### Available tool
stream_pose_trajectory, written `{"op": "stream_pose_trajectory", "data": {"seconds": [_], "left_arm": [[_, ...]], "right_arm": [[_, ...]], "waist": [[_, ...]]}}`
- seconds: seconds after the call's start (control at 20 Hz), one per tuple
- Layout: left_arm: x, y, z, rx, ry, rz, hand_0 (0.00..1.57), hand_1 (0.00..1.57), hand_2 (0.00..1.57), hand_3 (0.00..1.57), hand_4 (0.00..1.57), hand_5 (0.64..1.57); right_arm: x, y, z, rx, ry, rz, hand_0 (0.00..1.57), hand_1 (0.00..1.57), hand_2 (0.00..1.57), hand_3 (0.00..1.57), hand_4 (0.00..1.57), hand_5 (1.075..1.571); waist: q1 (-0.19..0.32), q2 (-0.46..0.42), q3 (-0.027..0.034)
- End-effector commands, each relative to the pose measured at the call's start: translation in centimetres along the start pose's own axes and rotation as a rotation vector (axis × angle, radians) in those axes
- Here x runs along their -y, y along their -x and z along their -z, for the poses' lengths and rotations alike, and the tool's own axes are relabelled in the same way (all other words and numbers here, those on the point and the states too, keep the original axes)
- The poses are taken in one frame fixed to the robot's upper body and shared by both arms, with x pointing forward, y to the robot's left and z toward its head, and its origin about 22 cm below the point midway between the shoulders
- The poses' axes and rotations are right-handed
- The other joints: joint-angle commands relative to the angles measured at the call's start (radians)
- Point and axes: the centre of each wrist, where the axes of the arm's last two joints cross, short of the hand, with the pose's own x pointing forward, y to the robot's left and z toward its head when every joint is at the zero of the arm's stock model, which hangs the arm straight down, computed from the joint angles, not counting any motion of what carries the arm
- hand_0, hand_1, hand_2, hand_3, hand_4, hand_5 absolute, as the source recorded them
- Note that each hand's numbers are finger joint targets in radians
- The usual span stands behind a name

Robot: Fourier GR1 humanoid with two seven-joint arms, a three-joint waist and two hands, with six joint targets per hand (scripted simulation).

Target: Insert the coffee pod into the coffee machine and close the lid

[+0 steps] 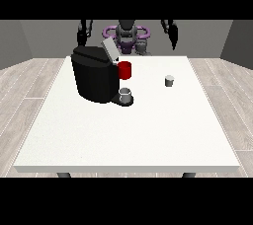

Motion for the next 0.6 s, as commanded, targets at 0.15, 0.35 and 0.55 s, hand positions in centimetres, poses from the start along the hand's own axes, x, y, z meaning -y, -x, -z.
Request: {"op": "stream_pose_trajectory", "data": {"seconds": [0.15,0.35,0.55], "left_arm": [[-5.6,-1.2,0.1,0.077,0.118,0.189,0.00,0.00,0.00,0.00,0.00,1.571],[-8.6,-2.4,1.5,0.178,0.186,0.341,0.00,0.00,0.00,0.00,0.00,1.571],[-11.4,-3.5,3.6,0.133,0.134,0.460,0.00,0.00,0.00,0.00,0.00,1.571]], "right_arm": [[0.1,0.0,-0.1,0.005,-0.009,0.029,0.00,0.00,0.00,0.00,0.00,1.571],[0.5,-1.7,1.1,0.107,0.104,-0.109,0.00,0.00,0.00,0.00,0.00,1.571],[-2.3,-3.5,1.5,0.154,0.091,-0.131,0.00,0.00,0.00,0.00,0.00,1.571]], "waist": [[-0.025,-0.019,-0.0301],[-0.077,0.045,-0.0312],[-0.141,0.090,-0.0309]]}}
